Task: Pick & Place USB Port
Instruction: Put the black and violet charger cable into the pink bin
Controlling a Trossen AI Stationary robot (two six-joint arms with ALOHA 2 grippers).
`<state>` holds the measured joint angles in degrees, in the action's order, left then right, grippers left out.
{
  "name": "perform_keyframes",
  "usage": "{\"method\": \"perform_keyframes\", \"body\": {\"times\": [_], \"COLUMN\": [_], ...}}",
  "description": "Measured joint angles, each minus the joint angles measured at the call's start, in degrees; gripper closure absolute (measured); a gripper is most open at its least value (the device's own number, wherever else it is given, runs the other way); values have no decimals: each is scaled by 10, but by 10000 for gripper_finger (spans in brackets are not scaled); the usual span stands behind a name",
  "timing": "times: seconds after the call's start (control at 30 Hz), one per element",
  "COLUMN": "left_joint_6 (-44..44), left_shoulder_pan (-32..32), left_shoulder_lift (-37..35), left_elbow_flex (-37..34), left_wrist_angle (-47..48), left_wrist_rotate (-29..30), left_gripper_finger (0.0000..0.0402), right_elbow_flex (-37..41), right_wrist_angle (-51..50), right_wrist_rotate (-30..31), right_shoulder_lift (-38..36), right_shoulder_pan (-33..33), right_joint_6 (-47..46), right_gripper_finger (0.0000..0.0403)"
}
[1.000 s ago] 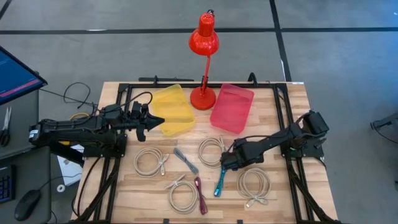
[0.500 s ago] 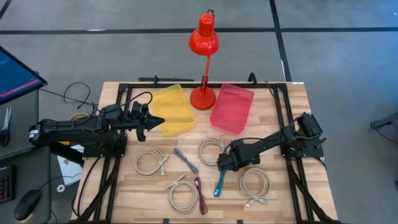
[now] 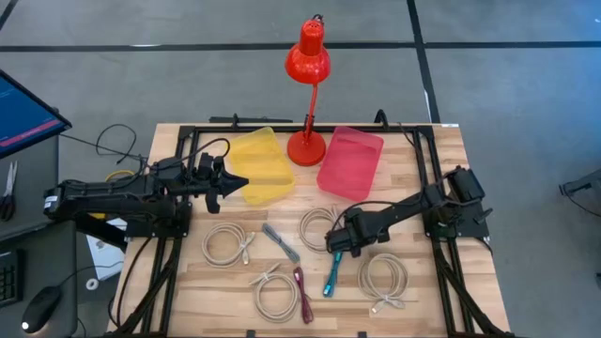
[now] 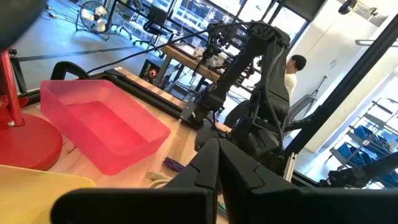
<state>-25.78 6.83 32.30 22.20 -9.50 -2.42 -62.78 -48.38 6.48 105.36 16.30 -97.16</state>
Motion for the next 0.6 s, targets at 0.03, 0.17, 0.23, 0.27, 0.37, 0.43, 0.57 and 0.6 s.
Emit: {"method": "perform_keyframes", "body": {"times": [0.03,0.17,0.23,0.27,0.37,0.43,0.57,0.6], "left_joint_6": [0,0,0,0,0,0,0,0], "left_shoulder_pan": [0,0,0,0,0,0,0,0], "left_shoulder_lift": [0,0,0,0,0,0,0,0], "left_elbow_flex": [0,0,0,0,0,0,0,0], "left_wrist_angle": [0,0,0,0,0,0,-1,-1], "left_wrist_rotate": [0,7,7,7,7,7,7,7], "left_gripper_finger": [392,394,394,394,392,392,391,391], "right_elbow_flex": [0,0,0,0,0,0,0,0], "right_wrist_angle": [0,2,2,2,2,2,2,2], "right_wrist_rotate": [0,2,8,11,11,12,12,12], "right_shoulder_lift": [0,0,0,0,0,0,0,0], "right_shoulder_pan": [0,-4,-5,-5,-5,-5,-5,-5], "right_joint_6": [1,3,3,3,3,3,3,3], "right_gripper_finger": [290,290,290,290,290,290,290,290]}}
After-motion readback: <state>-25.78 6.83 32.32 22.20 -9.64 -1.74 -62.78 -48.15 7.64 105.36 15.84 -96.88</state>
